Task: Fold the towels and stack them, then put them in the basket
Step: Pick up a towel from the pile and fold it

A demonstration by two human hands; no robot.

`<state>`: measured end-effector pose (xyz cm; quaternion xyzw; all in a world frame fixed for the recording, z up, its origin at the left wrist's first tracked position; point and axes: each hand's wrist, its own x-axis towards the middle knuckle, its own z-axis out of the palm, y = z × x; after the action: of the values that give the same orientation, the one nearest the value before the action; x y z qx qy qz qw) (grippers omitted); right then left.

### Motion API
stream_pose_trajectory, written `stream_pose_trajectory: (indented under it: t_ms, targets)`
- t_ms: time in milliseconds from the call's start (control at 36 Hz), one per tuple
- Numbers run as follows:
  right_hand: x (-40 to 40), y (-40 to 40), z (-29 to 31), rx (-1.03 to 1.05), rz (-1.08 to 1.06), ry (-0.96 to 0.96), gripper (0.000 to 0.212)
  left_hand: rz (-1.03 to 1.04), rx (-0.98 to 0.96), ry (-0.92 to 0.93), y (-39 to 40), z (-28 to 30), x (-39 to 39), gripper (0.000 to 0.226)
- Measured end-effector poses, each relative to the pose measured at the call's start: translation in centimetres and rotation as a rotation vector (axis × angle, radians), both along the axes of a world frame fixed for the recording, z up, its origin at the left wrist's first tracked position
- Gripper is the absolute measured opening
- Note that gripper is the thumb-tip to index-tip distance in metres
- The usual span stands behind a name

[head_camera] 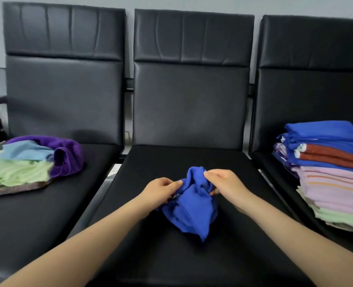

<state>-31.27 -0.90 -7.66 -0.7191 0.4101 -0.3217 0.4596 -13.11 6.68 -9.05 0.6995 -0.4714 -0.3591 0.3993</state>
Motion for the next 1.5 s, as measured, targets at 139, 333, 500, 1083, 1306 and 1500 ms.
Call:
stream_pose_trajectory:
  t_ms: [139, 333, 500, 1083, 1306, 1500]
  targets:
    - [-0.3, -0.2, -0.1, -0.029, -0.051, 0.040, 0.034, -0.130, -0.091, -0.066, 0.9, -0.7, 0.6, 0.012]
    - [-0.8, 0.3, 0.6, -0.030, 0.039, 0.136, 0.012, -0.037, -0.266, 0.069, 1.3, 1.7, -0.3, 0.025]
    - [-0.2, 2.6, 1.7, -0.162, 0.253, 0.175, 0.027, 0.036, -0.398, 0.170, 2.7, 4.6, 0.7, 0.025]
    - [2.4, 6.2, 2.4, 0.259, 0.342, -0.113, 0.027, -0.271, -0.516, -0.188, 5.5, 7.3, 2.6, 0.019]
    - [1.0, 4.6, 4.1, 0.009, 0.280, -0.355, 0.033, -0.071, -0.549, -0.527, 5.3, 7.1, 6.0, 0.020]
    - [-0.8, 3.0, 3.7, -0.073, 0.342, 0.003, 0.012, 0.307, -0.611, -0.430, 5.9, 7.8, 8.9, 0.014]
